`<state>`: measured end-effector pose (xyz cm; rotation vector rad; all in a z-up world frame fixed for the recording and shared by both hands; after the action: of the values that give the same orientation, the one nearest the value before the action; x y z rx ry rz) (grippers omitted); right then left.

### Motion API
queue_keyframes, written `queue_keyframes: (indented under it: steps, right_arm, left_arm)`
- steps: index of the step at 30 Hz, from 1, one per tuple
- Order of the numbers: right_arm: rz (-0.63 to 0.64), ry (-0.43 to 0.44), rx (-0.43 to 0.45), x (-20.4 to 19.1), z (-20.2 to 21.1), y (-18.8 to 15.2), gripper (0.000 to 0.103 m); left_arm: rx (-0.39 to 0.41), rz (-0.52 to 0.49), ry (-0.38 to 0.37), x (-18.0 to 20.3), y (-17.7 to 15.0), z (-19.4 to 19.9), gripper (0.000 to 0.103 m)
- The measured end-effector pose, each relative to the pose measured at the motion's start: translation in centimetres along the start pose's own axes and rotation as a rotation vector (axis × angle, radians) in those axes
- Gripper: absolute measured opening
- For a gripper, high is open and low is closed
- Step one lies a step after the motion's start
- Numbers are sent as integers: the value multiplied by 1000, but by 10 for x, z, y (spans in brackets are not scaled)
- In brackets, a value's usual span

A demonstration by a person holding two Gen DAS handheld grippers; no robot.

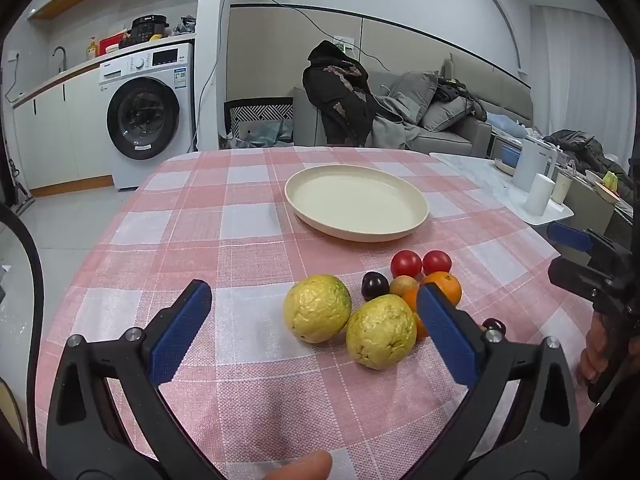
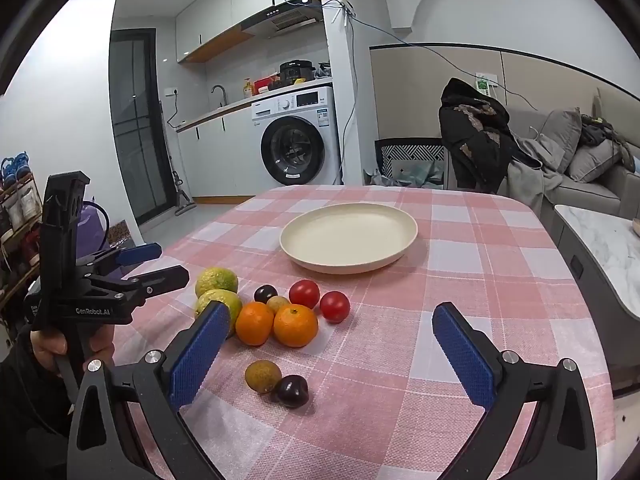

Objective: Organize fruits

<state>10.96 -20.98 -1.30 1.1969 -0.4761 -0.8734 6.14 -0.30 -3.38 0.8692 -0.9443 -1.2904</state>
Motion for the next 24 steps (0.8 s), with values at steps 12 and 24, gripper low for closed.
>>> queue_keyframes:
  steps: [12, 24]
  right_arm:
    - [7, 6, -6, -2, -1, 0, 103]
    - [20, 13, 2, -5, -1, 0, 103]
  left_arm:
    - [2, -7, -1, 0, -1, 2, 102]
    - [3, -8, 0, -1, -1, 2, 102]
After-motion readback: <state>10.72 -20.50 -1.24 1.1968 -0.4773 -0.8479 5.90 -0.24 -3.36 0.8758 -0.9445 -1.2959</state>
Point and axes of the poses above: each gripper's, at about its wrist camera, not at the fingertips, and z roughly against the way its jaws point, x to its right, y to its top, the point moved 7 cm from there along -z, roughly the way its jaws point, and after that the axes turned 9 degrees about x, right-handed, at the moved point
